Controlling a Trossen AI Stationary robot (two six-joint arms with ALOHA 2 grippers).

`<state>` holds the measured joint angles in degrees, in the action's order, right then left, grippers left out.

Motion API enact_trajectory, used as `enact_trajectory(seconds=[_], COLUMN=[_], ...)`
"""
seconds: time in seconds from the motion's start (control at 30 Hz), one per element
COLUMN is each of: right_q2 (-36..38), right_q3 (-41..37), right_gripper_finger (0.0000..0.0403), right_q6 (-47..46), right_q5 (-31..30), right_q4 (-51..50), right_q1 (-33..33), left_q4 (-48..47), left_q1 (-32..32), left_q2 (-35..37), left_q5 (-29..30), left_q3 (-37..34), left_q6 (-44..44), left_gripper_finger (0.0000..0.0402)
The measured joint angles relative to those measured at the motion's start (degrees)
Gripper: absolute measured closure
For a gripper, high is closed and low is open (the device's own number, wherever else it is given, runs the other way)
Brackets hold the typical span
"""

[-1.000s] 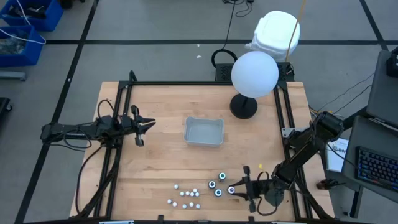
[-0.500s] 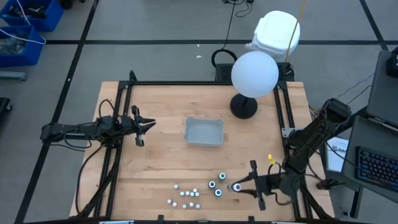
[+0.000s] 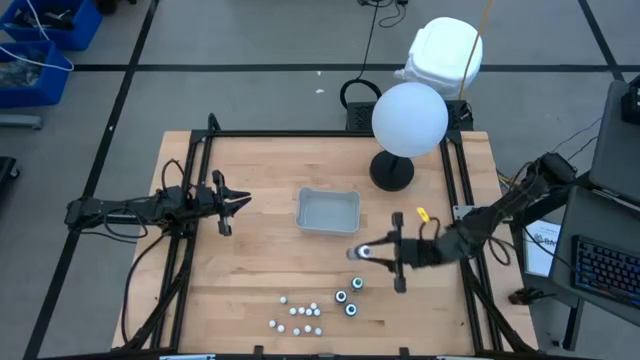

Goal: Pick & Place food coloring
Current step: Put the large purple food coloring bottle into the gray bin

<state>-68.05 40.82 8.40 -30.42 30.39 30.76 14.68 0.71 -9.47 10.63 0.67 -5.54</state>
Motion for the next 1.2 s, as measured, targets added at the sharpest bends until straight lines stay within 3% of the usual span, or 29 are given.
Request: enact_trajectory(seconds=[0.2,0.37,0.53,0.73,0.9,1.07,1.2], right_q2=[-2.4,-7.2,-15.0,-22.3,-26.0,-29.2,-31.4], right_q3=[0.4,5.4,15.4,23.9,25.1,25.1,25.1], right_gripper_finger=[0.0297,0.0297,0.0297,0.0297,0.0297,0.0297,0.0297], right_q6=[0.1,0.6,3.2,5.3,5.6,0.4,0.0], right_q5=[10.8,17.2,16.5,14.0,14.6,21.6,20.1], right_q4=[2.7,0.8,-6.6,-6.7,-5.0,-5.0,-5.0], right_q1=[-10.9,-16.3,-18.2,-22.1,-26.1,-30.9,-32.3], left_q4=[-2.0,-3.2,-3.4,-3.5,-3.4,-3.5,-3.9], left_q1=[0.0,0.0,0.0,0.0,0.0,0.0,0.0], left_q2=[0.0,0.0,-0.4,-1.0,-1.0,-1.0,-1.0], left_q5=[0.0,0.0,0.0,0.0,0.0,0.0,-0.1], left_q3=[0.0,0.0,0.0,0.0,0.0,0.0,0.0], left_q6=[2.6,3.3,3.6,5.3,6.3,6.5,7.2], left_gripper_finger=[0.0339,0.0339,0.0339,0.0339,0.0339,0.0339,0.0339])
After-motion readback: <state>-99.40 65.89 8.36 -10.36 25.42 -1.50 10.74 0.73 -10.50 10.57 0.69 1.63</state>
